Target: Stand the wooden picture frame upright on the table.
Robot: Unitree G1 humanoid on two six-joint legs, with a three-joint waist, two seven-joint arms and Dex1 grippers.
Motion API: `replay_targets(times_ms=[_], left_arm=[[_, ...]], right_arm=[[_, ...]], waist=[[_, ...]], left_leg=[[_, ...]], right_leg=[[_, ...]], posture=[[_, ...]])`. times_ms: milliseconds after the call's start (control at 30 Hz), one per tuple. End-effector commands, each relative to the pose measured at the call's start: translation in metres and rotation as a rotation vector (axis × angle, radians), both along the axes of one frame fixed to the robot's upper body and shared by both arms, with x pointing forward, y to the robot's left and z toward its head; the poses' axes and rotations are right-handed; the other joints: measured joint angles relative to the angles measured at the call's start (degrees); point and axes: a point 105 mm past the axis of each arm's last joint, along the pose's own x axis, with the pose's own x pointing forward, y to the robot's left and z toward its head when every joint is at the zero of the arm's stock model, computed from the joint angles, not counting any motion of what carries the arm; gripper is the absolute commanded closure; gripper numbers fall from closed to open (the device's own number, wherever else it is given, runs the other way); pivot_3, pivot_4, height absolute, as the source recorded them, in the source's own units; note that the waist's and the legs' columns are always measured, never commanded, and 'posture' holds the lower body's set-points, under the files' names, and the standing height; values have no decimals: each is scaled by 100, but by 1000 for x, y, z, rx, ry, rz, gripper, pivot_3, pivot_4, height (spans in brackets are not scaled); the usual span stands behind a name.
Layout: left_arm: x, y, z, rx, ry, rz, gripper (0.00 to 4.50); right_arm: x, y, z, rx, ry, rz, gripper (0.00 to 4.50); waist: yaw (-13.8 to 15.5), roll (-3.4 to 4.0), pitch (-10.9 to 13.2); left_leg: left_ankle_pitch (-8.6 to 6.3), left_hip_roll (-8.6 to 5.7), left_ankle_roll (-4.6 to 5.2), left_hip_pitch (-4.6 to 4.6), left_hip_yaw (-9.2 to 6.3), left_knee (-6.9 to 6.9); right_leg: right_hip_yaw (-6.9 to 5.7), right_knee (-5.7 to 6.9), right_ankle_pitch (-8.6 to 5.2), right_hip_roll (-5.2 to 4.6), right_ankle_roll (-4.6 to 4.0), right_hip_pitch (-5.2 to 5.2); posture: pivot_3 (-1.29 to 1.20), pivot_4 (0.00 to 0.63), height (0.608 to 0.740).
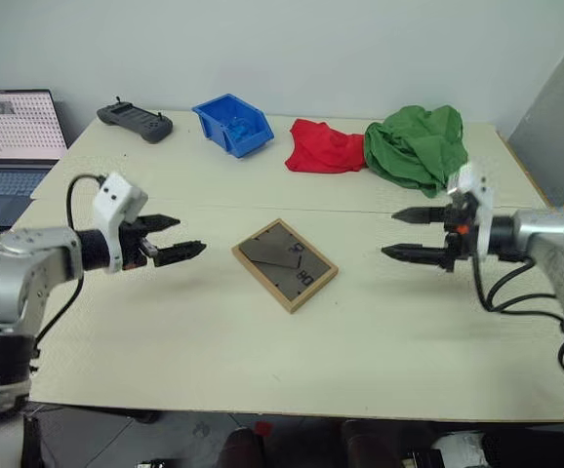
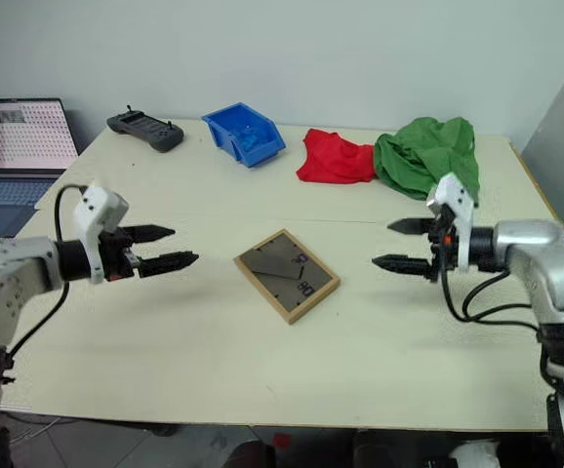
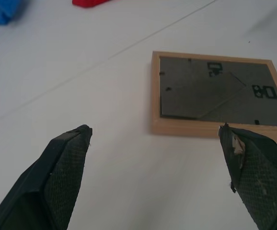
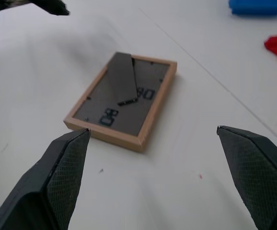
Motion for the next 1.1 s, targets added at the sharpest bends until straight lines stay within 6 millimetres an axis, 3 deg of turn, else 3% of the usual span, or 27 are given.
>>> replay_targets(times_ms=[33,333,400,500,800,1033,1100], left_arm=[[-1,0,-4,66,-10,-26,0],[0,-2,-1,35,-35,-20,0],[2,3,-1,30,-52,3,350],[7,2,-13,-5,-64,52,931],[13,-28,-65,-30,-48,122,2929],[29,-49,-87,-39,-69,165,4431],[37,-52,-94,-26,-67,166,4431]], right_arm=[[3,2,-4,-34,14,47,8],[18,8,-8,-53,-20,46,8],[27,10,-12,-64,-49,14,0],[46,13,-26,-71,-74,-73,479],[78,52,-76,-127,-178,-220,2759],[67,74,-98,-157,-186,-181,4423],[58,80,-100,-159,-175,-136,4423]], waist=[[-1,0,0],[0,2,3],[1,2,3],[-7,3,3],[-13,3,1],[12,3,0],[12,3,0]], left_leg=[[0,0,0,-1,1,0],[0,2,0,-12,3,6],[0,1,0,-12,4,6],[0,1,0,-9,5,7],[2,2,-1,-13,7,11],[2,0,-2,-13,7,17],[2,-1,-2,-12,6,21]], right_leg=[[1,0,0,0,0,0],[3,10,0,0,0,-15],[3,11,0,-1,0,-15],[4,13,0,-1,0,-15],[6,20,1,-3,-1,-19],[5,30,1,-6,-1,-18],[4,35,1,-6,-1,-17]], posture=[[0,150,740],[0,150,740],[0,150,740],[0,150,740],[0,150,740],[0,150,740],[0,150,740]])
